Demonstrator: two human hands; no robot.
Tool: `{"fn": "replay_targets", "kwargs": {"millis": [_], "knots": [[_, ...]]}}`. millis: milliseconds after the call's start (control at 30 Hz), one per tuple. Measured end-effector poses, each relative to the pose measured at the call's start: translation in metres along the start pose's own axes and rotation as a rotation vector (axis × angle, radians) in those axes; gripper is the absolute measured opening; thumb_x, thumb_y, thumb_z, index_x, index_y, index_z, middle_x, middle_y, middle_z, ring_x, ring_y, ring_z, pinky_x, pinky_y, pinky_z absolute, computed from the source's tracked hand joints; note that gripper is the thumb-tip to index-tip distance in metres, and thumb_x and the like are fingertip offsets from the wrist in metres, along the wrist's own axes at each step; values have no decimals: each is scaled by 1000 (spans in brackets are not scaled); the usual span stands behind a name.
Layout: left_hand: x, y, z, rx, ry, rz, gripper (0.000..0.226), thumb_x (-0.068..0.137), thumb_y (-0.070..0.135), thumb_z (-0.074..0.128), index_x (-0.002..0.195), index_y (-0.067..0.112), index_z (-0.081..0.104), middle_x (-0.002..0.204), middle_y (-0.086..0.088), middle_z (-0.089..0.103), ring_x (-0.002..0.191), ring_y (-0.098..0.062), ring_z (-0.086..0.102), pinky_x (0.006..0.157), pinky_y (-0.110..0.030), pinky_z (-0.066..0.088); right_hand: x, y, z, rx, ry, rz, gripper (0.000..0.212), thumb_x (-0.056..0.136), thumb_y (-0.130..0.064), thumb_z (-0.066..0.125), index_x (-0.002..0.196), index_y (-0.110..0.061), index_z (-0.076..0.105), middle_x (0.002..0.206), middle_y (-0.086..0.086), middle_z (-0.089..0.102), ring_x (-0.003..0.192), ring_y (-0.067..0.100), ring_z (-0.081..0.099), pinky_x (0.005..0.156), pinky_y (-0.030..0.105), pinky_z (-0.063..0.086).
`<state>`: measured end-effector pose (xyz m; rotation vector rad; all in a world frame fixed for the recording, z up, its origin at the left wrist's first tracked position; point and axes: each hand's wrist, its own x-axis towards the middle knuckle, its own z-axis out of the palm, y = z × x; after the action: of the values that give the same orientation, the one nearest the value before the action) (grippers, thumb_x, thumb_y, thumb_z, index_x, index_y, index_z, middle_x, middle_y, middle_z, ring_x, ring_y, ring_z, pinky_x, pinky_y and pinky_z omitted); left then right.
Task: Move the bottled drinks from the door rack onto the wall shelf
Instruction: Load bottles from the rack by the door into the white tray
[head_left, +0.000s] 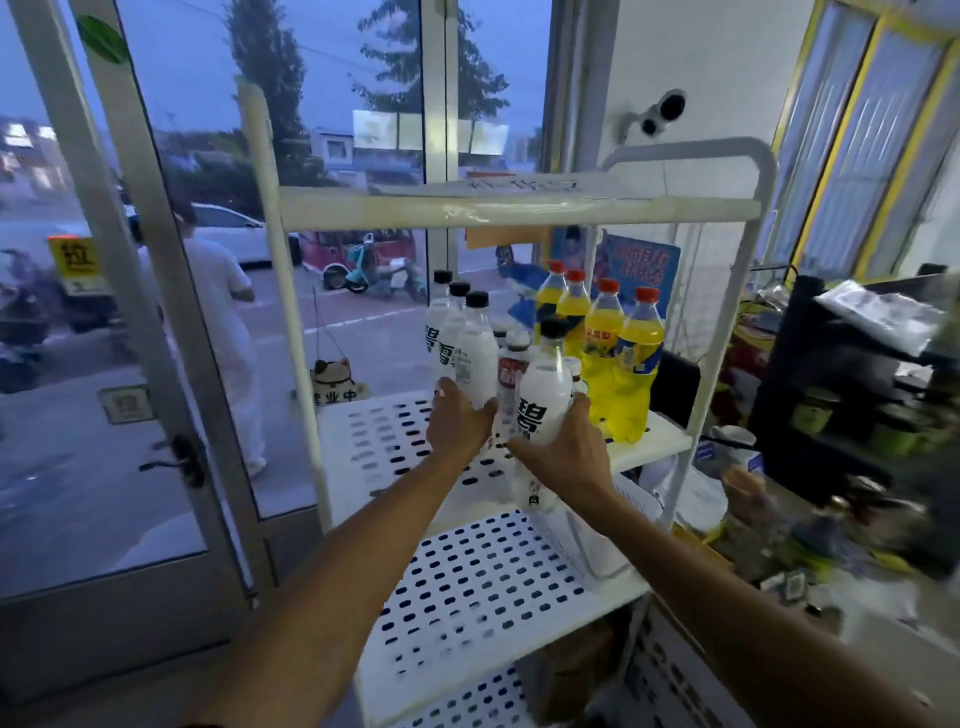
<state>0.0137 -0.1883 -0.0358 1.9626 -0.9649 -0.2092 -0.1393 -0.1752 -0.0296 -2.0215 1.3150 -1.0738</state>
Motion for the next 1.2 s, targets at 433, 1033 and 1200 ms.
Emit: {"fn": "replay_targets", "kwargs": {"millis": [433,1033,1200], "knots": [[-81,15,16,-96,74,208,65,87,40,65,132,4,35,128,-14,51,108,-33,59,76,-40,51,-53,61,-84,-125,227,216,66,70,-42,82,113,-17,39,93,1,55,85,25,58,71,37,49],[-256,107,178,-161,-505,407,73,79,53,69,128,12,35,124,-10,58,108,-32,59,73,-33,43,-140,185,-226,-247,399,492,80,55,-67,75,116,-22,49,95,-3,68,84,21,67,73,41,57],[-283,135,234,-96,-587,460,81,78,53,67,136,11,29,125,-12,58,106,-32,60,72,-31,43,-146,236,-269,-308,418,586,70,61,-55,80,114,-20,52,95,-1,69,85,23,66,74,37,55]]}}
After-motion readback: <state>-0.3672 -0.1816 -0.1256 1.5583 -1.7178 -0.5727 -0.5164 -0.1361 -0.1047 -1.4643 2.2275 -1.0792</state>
